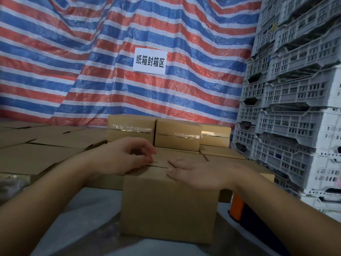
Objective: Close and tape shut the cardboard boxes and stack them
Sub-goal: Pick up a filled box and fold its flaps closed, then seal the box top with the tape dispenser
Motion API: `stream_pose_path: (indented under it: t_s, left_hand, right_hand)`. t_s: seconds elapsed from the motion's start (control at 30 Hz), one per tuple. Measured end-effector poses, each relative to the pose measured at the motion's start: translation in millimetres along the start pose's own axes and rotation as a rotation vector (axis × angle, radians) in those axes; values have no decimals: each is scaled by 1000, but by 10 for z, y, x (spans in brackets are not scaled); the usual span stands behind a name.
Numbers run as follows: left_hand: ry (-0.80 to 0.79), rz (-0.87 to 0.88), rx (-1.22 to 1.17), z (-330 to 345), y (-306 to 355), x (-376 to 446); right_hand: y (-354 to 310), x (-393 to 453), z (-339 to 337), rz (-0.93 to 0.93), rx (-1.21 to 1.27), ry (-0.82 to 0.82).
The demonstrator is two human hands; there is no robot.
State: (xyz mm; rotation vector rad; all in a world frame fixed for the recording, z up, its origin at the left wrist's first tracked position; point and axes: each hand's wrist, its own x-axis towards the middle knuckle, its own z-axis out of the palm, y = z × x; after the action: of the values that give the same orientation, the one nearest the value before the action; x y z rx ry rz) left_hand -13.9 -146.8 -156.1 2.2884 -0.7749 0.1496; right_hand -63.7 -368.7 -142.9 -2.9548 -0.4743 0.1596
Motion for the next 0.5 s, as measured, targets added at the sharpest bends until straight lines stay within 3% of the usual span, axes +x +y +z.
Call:
stream_pose_path:
  t_s: [0.13, 0.27, 0.43, 0.5]
  left_hand:
    - [-91, 38, 341, 107, 413, -31]
    - [-239, -22, 341, 365, 490, -116]
    - [-234, -27, 443, 407, 486, -139]
    - [-231, -39, 499, 407, 489, -153]
  right_hand:
    - [20, 15, 7, -101, 110, 20]
    - [90, 6, -8, -107, 371, 38]
    - [167, 41, 62, 16, 635, 185]
    - [262, -3, -12, 69, 744, 340]
